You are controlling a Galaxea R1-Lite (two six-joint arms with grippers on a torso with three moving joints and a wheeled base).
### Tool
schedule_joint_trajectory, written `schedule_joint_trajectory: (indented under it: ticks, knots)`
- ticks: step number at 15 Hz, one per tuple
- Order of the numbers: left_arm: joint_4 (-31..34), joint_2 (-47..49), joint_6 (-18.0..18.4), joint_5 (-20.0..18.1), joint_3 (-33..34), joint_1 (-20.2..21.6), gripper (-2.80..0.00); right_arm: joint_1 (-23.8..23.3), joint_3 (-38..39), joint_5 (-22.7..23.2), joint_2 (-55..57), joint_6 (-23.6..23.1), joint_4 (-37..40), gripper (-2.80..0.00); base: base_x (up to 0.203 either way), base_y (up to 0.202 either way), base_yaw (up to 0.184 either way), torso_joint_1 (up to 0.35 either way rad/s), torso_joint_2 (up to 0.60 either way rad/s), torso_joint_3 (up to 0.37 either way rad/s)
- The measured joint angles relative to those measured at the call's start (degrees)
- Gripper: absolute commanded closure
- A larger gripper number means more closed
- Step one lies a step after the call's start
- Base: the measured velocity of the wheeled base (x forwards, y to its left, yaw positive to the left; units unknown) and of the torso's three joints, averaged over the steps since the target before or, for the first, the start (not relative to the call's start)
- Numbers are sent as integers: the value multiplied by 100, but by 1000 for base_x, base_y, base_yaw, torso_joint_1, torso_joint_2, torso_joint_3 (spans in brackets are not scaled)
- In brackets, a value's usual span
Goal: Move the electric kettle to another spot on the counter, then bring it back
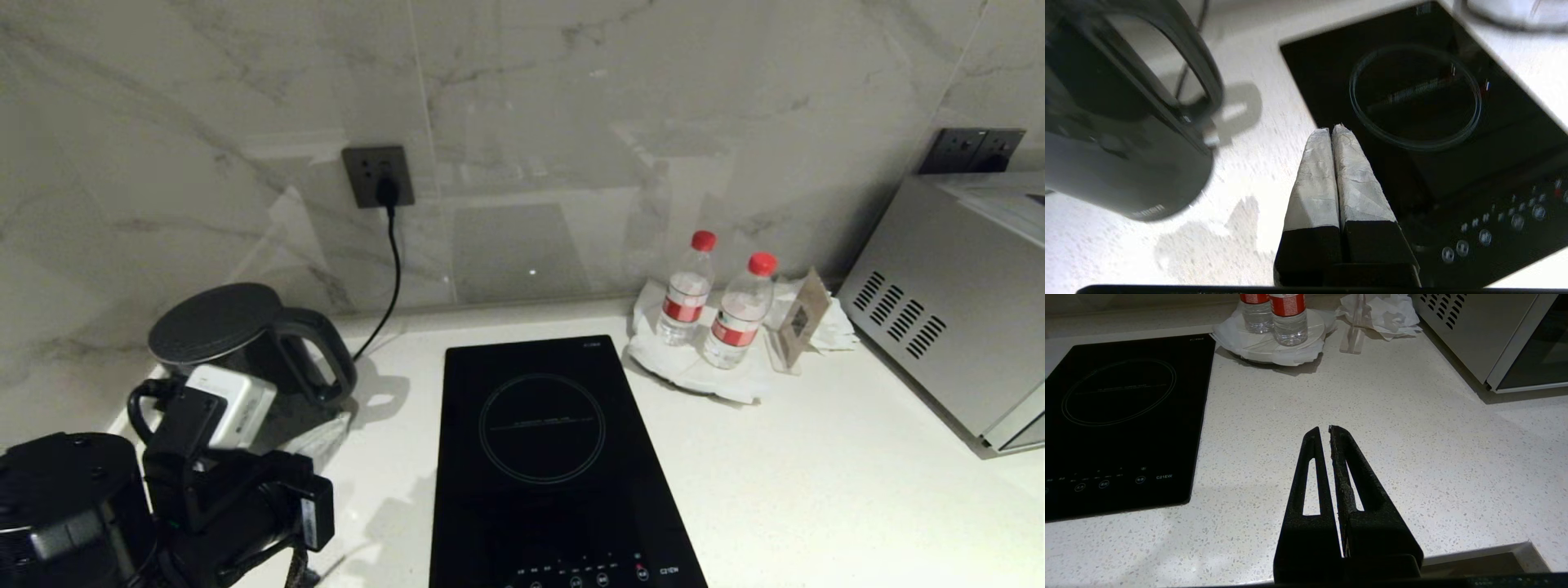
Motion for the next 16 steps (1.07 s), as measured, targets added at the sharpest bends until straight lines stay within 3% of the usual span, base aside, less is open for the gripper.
schedule_joint_trajectory:
  ticks: [4, 9, 16]
  knots:
    - [-188, 639, -22, 332, -181, -63, 0, 0, 0, 1, 0, 1, -2, 0, 0, 0, 0, 0, 0, 0]
    - [-936, 1776, 35, 806, -516, -191, 0, 0, 0, 0, 0, 0, 1, 0, 0, 0, 0, 0, 0, 0]
    - [-2584, 3372, 511, 984, -645, -200, 0, 0, 0, 0, 0, 0, -1, 0, 0, 0, 0, 0, 0, 0]
